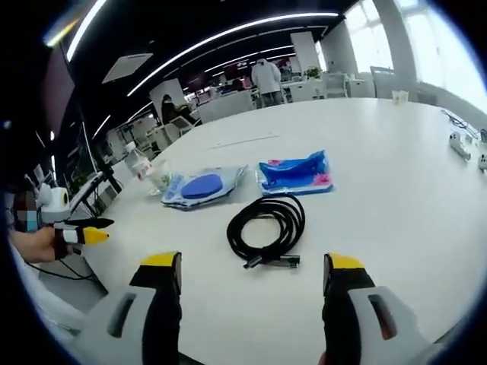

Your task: Arrange the tabletop items into an orderly group along one side of the table until the central work area is clear of visible clutter.

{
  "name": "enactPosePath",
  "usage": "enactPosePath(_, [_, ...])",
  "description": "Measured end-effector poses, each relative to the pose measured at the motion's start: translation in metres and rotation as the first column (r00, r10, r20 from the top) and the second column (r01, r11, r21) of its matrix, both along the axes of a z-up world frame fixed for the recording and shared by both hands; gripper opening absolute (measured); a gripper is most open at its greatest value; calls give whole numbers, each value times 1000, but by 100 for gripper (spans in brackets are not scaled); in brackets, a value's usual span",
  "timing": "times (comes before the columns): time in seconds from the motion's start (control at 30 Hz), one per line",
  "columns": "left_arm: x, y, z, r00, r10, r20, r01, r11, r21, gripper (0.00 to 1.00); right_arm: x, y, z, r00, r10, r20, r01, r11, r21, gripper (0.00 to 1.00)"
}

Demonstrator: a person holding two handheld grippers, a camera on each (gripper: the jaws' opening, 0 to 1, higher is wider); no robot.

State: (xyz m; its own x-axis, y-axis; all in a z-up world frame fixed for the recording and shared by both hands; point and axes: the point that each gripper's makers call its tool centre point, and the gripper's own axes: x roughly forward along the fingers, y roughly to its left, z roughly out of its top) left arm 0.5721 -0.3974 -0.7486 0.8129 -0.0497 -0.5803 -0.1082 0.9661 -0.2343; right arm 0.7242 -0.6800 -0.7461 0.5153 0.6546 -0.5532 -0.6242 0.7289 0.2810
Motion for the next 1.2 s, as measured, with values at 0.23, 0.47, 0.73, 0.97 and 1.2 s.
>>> enactPosePath(0.23, [-24, 23, -1, 1000, 11, -13, -10, 1000, 22, 88, -6, -3, 3, 1000, -20, 0, 20, 1000, 2, 75])
enactPosePath(0.47, [-34, 34, -2, 1000, 21, -16, -21, 1000, 23, 88, -11, -7, 0, 999, -35, -9, 35, 999, 2, 75])
enactPosePath(0.73, [-26, 32, -3, 1000, 20, -8, -20, 1000, 11, 88, -11, -17, -4, 999, -49, -21, 49, 999, -7, 75])
enactPosePath(0.97, [-21, 32, -5, 999, 34, 2, -34, 999, -20, 87, -7, -23, -8, 996, -83, -37, 84, 996, 18, 74])
enactPosePath(1.2, [-18, 33, -5, 999, 40, 13, -39, 998, -39, 86, -12, -25, -12, 994, -92, -56, 94, 995, 24, 74])
